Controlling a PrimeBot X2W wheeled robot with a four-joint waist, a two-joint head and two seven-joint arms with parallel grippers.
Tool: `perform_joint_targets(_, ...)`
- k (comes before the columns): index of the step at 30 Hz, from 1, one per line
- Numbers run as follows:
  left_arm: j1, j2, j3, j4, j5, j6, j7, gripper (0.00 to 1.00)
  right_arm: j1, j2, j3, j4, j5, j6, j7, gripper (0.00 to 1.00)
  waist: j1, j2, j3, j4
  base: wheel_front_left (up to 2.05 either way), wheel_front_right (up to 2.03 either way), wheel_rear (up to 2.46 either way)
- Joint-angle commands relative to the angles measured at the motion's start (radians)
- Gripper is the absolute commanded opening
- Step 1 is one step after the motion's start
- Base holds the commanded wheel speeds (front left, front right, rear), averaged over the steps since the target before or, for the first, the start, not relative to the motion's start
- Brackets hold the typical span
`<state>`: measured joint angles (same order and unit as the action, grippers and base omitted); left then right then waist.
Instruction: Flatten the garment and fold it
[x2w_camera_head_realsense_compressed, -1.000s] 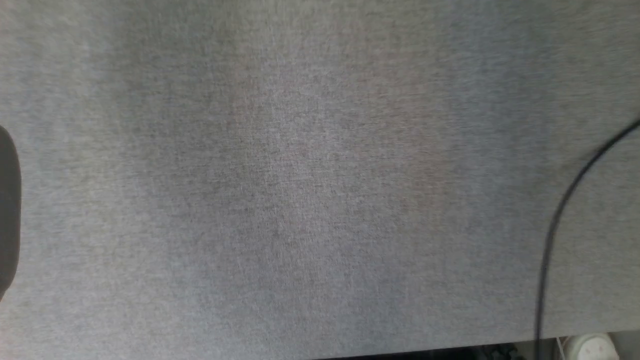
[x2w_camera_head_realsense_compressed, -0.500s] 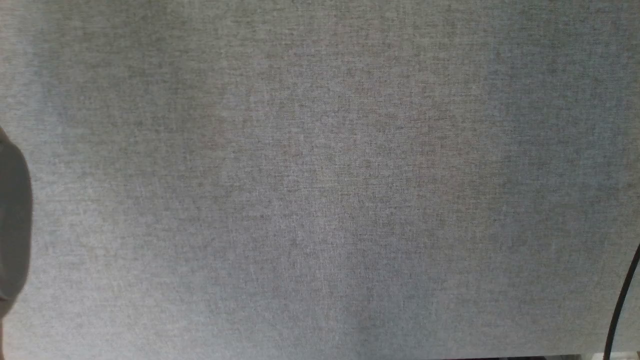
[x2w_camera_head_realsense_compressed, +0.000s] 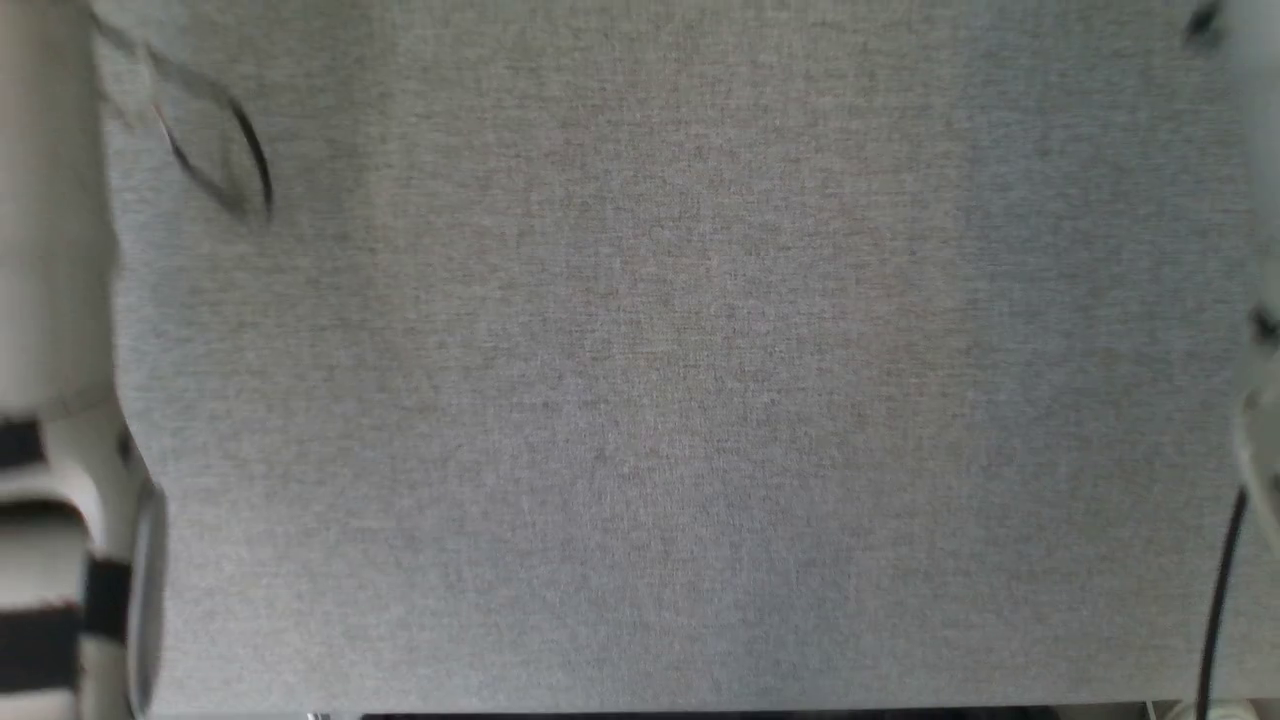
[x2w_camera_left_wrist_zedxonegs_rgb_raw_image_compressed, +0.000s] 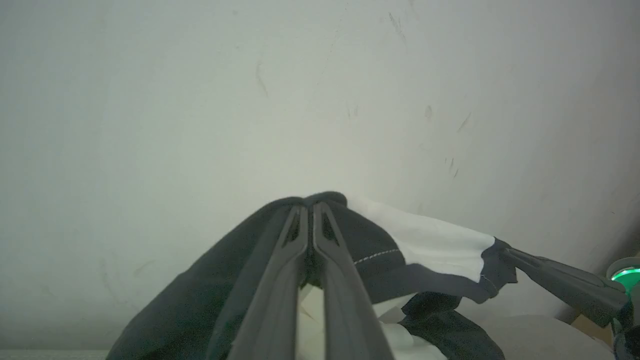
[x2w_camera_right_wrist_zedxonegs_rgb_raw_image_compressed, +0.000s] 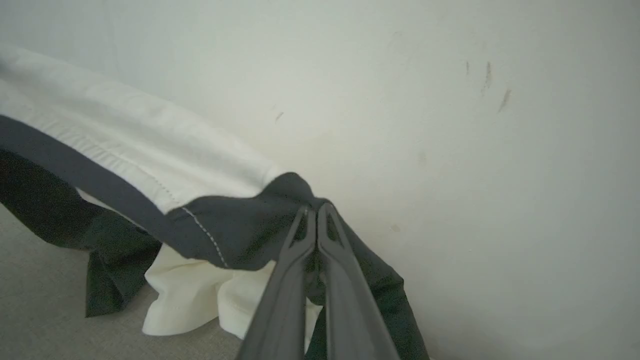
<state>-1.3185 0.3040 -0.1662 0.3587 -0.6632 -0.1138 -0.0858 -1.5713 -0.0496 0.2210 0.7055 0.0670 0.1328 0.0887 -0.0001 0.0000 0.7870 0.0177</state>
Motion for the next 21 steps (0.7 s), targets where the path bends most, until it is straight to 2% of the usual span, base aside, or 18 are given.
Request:
perform_joint_targets(1,0.02,0.006,0.0,-0.009,-0.008,-0.002,0.003,0.0,0.019,-0.004,0.003,-0.01,0.009,-0.002,0.002,0.0,0.0001,0.0,-0.037,0.0,0.0,0.0,0.0)
perform_joint_targets(9,0.334,0.017,0.014,-0.185,-0.066,0.049,0.066,0.0,0.278,-0.023,0.04,-0.212,0.136,-0.002,0.061,0.0,0.0001,0.0,-0.133,-0.018,0.0,0.0,0.0)
perform_joint_targets(15,0.565,0.013,-0.036,-0.301,-0.057,0.097,0.116,0.0,0.511,-0.046,0.051,-0.361,0.196,-0.002,0.125,0.0,0.0001,0.0,-0.226,-0.016,0.0,0.0,0.0)
perform_joint_targets(21,0.748,-0.005,-0.09,-0.371,-0.03,0.141,0.119,0.0,0.768,-0.057,0.035,-0.493,0.229,-0.002,0.181,0.0,0.0001,0.0,-0.312,-0.011,0.0,0.0,0.0)
